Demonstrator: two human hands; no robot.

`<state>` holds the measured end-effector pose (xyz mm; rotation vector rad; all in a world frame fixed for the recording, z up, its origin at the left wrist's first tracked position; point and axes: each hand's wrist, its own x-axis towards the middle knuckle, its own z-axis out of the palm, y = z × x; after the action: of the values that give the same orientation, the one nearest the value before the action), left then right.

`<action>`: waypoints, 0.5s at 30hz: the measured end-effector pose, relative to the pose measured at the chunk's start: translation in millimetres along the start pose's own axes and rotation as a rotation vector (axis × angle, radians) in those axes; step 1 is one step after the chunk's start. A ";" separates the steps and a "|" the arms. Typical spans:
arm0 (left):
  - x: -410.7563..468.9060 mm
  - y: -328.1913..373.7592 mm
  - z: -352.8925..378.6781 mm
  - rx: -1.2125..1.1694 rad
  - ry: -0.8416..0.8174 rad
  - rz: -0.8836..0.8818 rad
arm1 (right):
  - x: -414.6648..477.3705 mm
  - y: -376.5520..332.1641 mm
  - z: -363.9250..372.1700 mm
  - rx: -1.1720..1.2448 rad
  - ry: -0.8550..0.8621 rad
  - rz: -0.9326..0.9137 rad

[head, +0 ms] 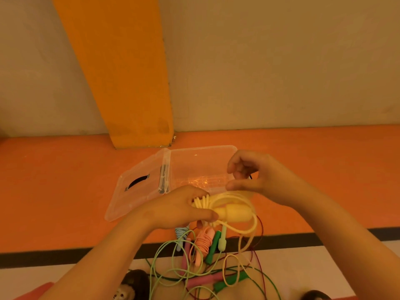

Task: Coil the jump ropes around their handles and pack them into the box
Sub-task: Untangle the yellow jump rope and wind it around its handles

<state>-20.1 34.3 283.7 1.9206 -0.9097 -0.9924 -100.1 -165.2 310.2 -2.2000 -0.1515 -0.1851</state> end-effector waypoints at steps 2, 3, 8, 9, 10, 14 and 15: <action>-0.8 -0.7 -2.3 0.006 0.031 -0.019 | -3.4 0.1 -4.2 -0.061 -0.049 0.007; -1.1 -0.8 -2.7 0.006 0.039 -0.025 | -5.2 0.5 -4.1 -0.111 -0.067 0.002; -0.2 2.1 -1.4 0.020 0.067 -0.041 | -9.8 6.4 3.3 -0.409 -0.086 -0.064; 0.3 2.8 -1.3 0.020 0.074 -0.042 | -10.1 6.6 3.5 -0.443 -0.067 -0.082; 0.8 4.0 -1.3 0.027 0.079 -0.041 | -10.3 6.0 3.3 -0.473 -0.040 -0.103; 2.7 6.2 -4.3 0.154 0.092 -0.016 | -9.8 0.7 3.6 -0.609 0.068 -0.169; 3.1 5.6 -5.5 0.200 0.093 -0.014 | -9.5 -0.5 3.8 -0.617 0.085 -0.166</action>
<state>-15.3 30.9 289.8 2.1244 -0.9733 -0.8387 -109.3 -162.3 306.6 -2.7859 -0.2557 -0.4684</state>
